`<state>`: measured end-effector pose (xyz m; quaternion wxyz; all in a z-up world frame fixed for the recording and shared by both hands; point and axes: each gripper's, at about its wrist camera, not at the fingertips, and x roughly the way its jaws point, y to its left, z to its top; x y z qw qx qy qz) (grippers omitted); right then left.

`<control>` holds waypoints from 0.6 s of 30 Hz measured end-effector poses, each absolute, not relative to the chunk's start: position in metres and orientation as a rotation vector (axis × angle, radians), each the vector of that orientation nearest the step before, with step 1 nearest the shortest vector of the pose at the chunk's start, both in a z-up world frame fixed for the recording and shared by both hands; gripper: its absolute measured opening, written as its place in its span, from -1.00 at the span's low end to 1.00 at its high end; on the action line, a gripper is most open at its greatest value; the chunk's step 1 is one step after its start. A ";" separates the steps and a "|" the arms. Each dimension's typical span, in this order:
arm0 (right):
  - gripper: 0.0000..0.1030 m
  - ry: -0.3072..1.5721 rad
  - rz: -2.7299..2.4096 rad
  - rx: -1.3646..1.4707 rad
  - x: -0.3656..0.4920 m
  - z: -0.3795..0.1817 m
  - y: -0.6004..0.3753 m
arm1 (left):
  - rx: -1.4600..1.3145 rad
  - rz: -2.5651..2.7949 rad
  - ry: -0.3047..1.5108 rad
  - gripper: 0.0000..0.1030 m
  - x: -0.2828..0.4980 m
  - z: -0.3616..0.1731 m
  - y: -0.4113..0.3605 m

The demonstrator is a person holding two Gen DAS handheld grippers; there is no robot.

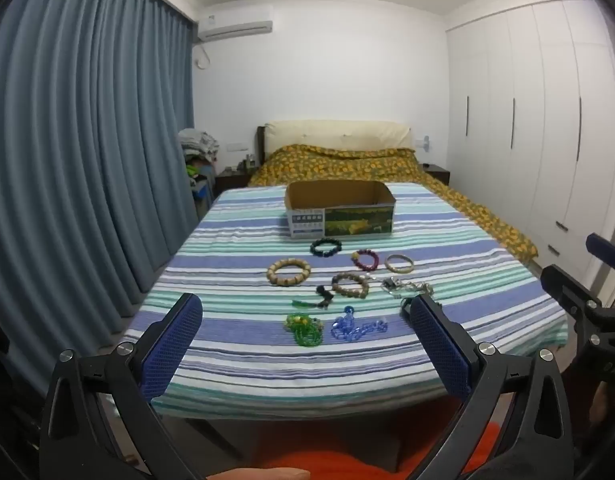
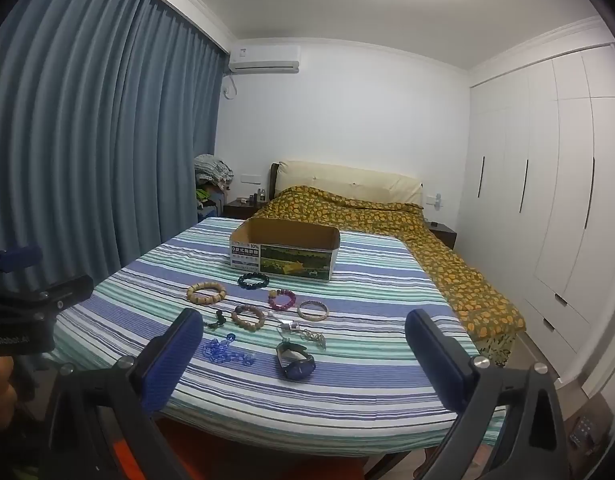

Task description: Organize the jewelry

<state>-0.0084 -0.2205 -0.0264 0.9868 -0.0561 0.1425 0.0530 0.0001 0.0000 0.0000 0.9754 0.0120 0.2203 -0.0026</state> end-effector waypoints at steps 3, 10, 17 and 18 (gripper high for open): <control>1.00 0.282 0.105 -0.112 -0.011 -0.027 -0.222 | 0.025 -0.003 0.443 1.00 0.000 0.000 0.000; 1.00 0.280 0.106 -0.113 -0.008 -0.027 -0.220 | 0.024 -0.004 0.442 1.00 0.000 0.000 0.001; 1.00 0.283 0.109 -0.111 -0.008 -0.027 -0.220 | 0.026 -0.004 0.443 1.00 0.000 -0.002 -0.006; 1.00 0.282 0.109 -0.111 -0.008 -0.028 -0.220 | 0.026 -0.005 0.443 1.00 -0.001 -0.002 -0.003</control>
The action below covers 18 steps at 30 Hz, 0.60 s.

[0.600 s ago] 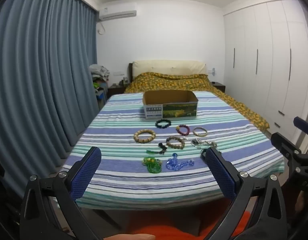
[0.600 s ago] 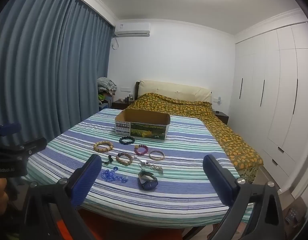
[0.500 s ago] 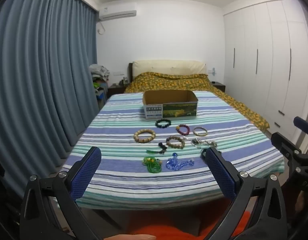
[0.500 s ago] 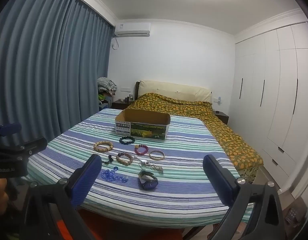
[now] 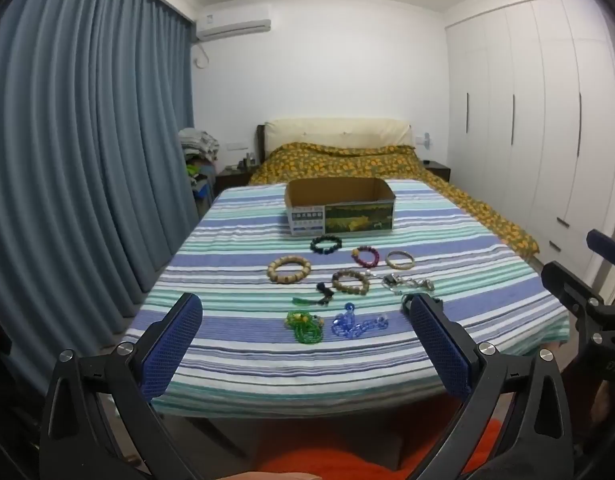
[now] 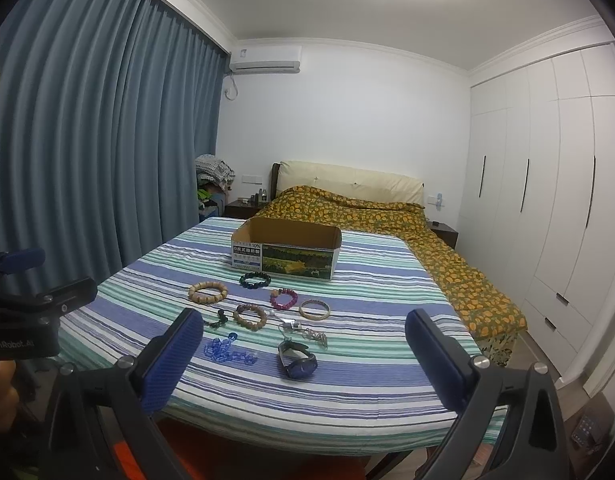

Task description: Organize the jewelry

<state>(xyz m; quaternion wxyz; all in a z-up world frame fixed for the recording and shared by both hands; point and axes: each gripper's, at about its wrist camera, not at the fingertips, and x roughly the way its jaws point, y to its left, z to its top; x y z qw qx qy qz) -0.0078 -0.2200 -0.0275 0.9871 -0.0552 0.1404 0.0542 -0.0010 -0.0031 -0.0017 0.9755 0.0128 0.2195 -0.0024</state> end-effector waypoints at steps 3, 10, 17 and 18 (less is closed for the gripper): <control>1.00 0.280 0.109 -0.112 -0.008 -0.028 -0.220 | 0.028 -0.004 0.443 1.00 -0.002 -0.004 -0.003; 1.00 0.278 0.111 -0.111 -0.009 -0.031 -0.220 | 0.031 -0.002 0.445 1.00 -0.001 -0.003 -0.005; 1.00 0.278 0.112 -0.111 -0.009 -0.031 -0.220 | 0.033 -0.005 0.448 1.00 -0.001 -0.009 -0.006; 1.00 0.278 0.112 -0.111 -0.009 -0.031 -0.220 | 0.033 -0.005 0.448 1.00 -0.002 -0.009 -0.006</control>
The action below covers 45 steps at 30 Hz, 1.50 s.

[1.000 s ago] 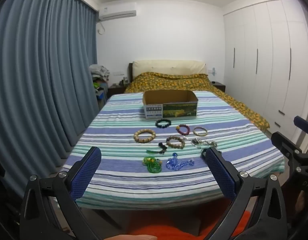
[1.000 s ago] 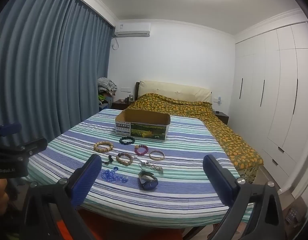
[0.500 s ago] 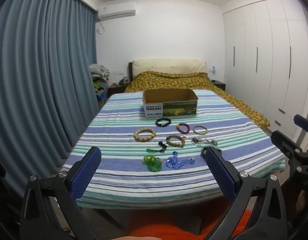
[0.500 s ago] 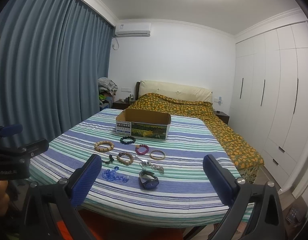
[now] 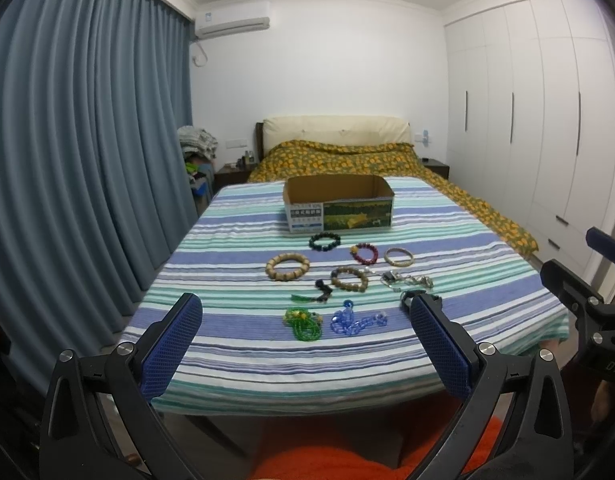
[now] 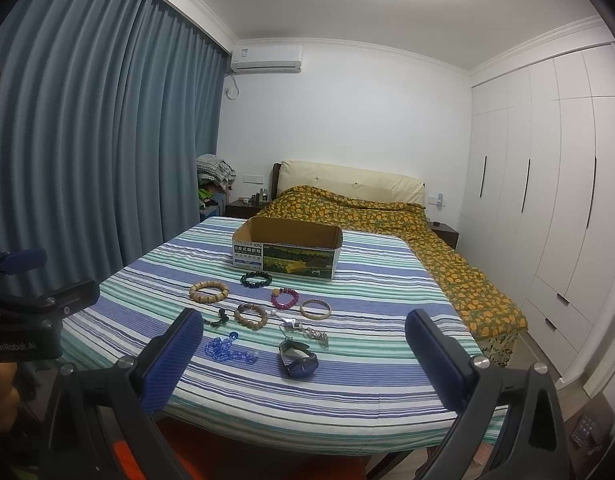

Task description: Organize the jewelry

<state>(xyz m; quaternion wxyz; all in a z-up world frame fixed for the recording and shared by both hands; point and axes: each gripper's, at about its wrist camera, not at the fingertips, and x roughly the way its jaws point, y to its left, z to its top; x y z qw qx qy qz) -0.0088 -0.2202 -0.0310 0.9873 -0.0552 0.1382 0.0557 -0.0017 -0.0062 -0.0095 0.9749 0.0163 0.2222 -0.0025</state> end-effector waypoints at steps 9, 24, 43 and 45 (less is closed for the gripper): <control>1.00 0.277 0.113 -0.111 -0.009 -0.031 -0.220 | 0.033 -0.005 0.452 1.00 -0.002 -0.011 -0.007; 1.00 0.277 0.113 -0.112 -0.009 -0.031 -0.220 | 0.032 -0.007 0.455 1.00 -0.002 -0.011 -0.005; 1.00 0.280 0.112 -0.116 -0.009 -0.033 -0.219 | 0.033 -0.009 0.455 1.00 -0.003 -0.011 -0.004; 1.00 0.280 0.114 -0.117 -0.009 -0.034 -0.219 | 0.034 -0.009 0.456 1.00 -0.003 -0.010 -0.004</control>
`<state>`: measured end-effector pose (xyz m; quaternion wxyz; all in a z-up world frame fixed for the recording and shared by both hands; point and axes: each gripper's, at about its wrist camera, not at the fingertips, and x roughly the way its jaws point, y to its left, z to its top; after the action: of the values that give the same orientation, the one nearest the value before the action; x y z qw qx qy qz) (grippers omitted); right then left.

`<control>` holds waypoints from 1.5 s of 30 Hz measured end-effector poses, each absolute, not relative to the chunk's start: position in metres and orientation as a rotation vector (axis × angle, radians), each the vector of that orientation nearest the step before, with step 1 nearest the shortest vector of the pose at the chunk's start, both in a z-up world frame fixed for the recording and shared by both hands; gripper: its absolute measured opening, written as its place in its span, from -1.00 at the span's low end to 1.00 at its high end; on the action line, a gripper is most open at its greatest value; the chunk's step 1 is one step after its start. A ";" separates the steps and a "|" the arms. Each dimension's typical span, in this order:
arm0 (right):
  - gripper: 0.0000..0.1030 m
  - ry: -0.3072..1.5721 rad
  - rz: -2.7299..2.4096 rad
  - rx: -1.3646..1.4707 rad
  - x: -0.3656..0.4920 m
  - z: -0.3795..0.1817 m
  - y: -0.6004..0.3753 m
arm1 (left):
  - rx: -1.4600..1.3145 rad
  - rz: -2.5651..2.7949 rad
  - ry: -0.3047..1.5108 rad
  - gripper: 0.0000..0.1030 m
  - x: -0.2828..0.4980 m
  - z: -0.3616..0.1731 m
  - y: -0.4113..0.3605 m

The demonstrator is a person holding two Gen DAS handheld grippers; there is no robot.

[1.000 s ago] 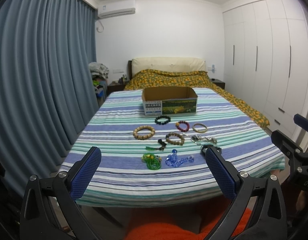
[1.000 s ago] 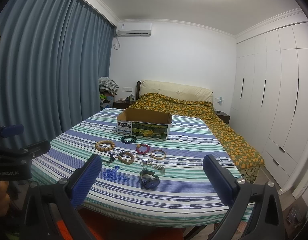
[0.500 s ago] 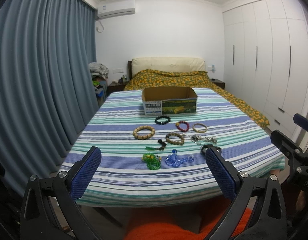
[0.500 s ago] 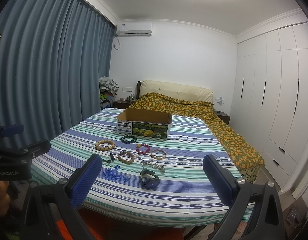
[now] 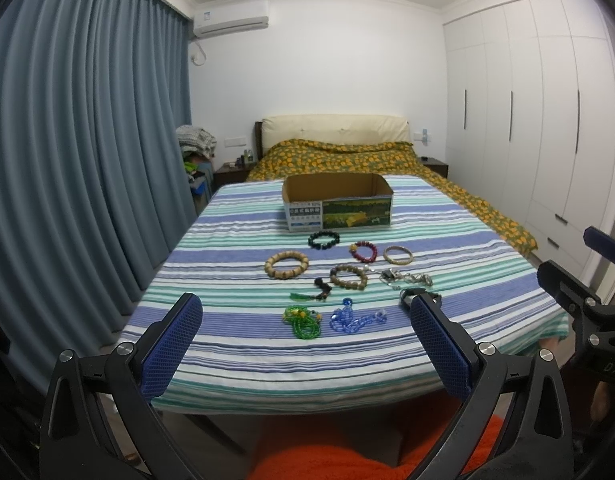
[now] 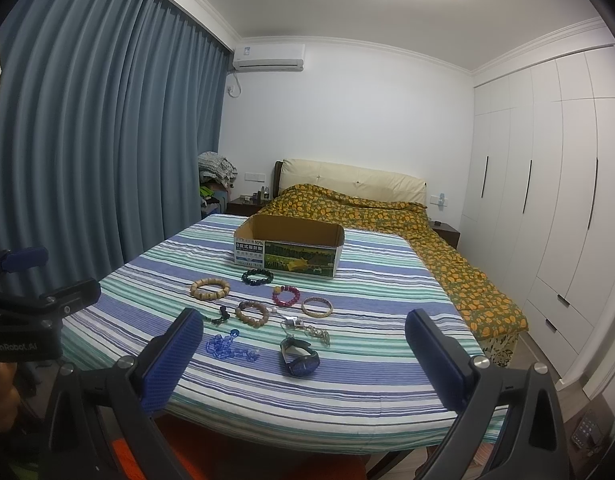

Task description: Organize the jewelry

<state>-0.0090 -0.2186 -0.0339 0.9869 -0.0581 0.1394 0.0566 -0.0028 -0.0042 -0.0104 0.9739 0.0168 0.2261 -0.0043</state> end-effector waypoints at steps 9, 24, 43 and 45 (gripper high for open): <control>1.00 0.279 0.113 -0.118 -0.009 -0.034 -0.218 | 0.032 -0.010 0.455 1.00 -0.003 -0.012 -0.004; 1.00 0.278 0.117 -0.120 -0.009 -0.037 -0.220 | 0.034 -0.023 0.466 1.00 -0.001 -0.012 -0.003; 1.00 0.276 0.133 -0.128 -0.014 -0.033 -0.219 | 0.030 -0.029 0.475 1.00 0.000 -0.010 -0.002; 1.00 0.277 0.134 -0.126 -0.014 -0.033 -0.220 | 0.027 -0.027 0.475 1.00 0.001 -0.010 -0.002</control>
<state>-0.0141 -0.2195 -0.0328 0.9862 -0.0626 0.1380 0.0667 0.0007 -0.0021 -0.0096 0.9718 0.0134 0.2351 -0.0136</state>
